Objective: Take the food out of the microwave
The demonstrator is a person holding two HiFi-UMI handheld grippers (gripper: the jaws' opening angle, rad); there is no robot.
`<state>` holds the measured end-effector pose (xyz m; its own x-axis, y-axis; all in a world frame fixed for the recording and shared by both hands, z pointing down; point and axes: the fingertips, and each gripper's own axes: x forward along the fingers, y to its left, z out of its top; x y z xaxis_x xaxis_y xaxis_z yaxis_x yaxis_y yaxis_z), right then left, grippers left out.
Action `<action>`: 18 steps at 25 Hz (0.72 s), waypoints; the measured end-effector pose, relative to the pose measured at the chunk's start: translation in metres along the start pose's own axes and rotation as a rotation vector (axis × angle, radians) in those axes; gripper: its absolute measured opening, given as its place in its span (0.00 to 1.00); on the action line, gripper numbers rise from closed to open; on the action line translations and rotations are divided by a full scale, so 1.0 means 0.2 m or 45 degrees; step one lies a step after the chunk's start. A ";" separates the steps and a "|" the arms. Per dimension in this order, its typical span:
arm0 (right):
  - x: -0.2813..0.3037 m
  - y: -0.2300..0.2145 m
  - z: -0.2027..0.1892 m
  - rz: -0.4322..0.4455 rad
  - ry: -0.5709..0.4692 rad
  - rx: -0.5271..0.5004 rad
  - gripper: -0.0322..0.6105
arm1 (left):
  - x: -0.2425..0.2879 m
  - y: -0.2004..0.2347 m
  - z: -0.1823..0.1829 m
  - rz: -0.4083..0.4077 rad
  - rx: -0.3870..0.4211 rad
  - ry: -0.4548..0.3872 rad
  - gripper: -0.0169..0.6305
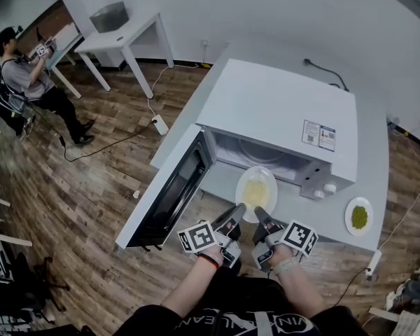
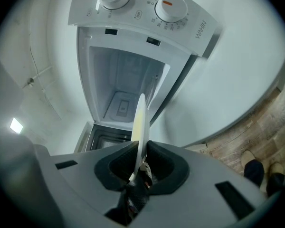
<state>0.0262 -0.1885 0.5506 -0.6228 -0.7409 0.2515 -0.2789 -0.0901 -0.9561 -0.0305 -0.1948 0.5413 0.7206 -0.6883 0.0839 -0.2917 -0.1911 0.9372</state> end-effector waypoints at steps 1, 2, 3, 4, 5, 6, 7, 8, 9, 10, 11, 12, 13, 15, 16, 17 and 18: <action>-0.01 0.00 -0.01 0.005 0.002 -0.003 0.15 | -0.01 -0.01 -0.01 -0.001 0.000 -0.001 0.13; -0.03 0.01 -0.02 0.010 0.003 -0.006 0.15 | -0.02 -0.01 -0.02 -0.002 0.000 -0.001 0.13; -0.04 0.01 -0.03 0.014 0.005 -0.010 0.15 | -0.03 -0.02 -0.03 -0.003 0.001 0.000 0.13; -0.05 0.02 -0.03 0.015 0.007 -0.016 0.15 | -0.04 -0.03 -0.04 -0.004 0.004 0.002 0.13; -0.07 0.02 -0.04 0.016 0.009 -0.025 0.15 | -0.05 -0.04 -0.05 -0.002 0.008 0.005 0.13; -0.09 0.02 -0.04 0.017 0.011 -0.032 0.15 | -0.06 -0.05 -0.07 0.000 0.015 0.010 0.13; -0.10 0.02 -0.05 0.020 0.012 -0.031 0.15 | -0.07 -0.06 -0.08 0.003 0.022 0.014 0.13; -0.12 0.03 -0.06 0.024 0.013 -0.027 0.15 | -0.08 -0.07 -0.09 0.004 0.027 0.017 0.13; -0.14 0.03 -0.08 0.028 0.014 -0.024 0.15 | -0.10 -0.07 -0.11 0.004 0.032 0.019 0.13; -0.15 0.03 -0.09 0.031 0.015 -0.023 0.15 | -0.11 -0.08 -0.12 0.003 0.035 0.021 0.13; -0.17 0.03 -0.10 0.034 0.017 -0.022 0.15 | -0.12 -0.09 -0.14 0.003 0.037 0.021 0.13; -0.19 0.03 -0.12 0.036 0.018 -0.021 0.15 | -0.14 -0.10 -0.16 0.003 0.039 0.022 0.13; -0.21 0.03 -0.13 0.038 0.020 -0.020 0.15 | -0.16 -0.11 -0.17 0.003 0.041 0.021 0.13; -0.24 0.03 -0.16 0.041 0.025 -0.017 0.15 | -0.19 -0.12 -0.20 0.003 0.042 0.016 0.13; -0.26 0.02 -0.18 0.041 0.028 -0.016 0.15 | -0.20 -0.13 -0.22 0.004 0.042 0.013 0.13; -0.28 0.02 -0.19 0.042 0.031 -0.015 0.15 | -0.22 -0.13 -0.23 0.005 0.043 0.011 0.13; -0.29 0.02 -0.20 0.043 0.034 -0.015 0.15 | -0.23 -0.13 -0.25 0.007 0.042 0.009 0.13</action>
<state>0.0320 -0.1187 0.5388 -0.6509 -0.7256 0.2233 -0.2659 -0.0577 -0.9623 -0.0246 -0.1230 0.5294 0.7236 -0.6841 0.0915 -0.3160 -0.2104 0.9251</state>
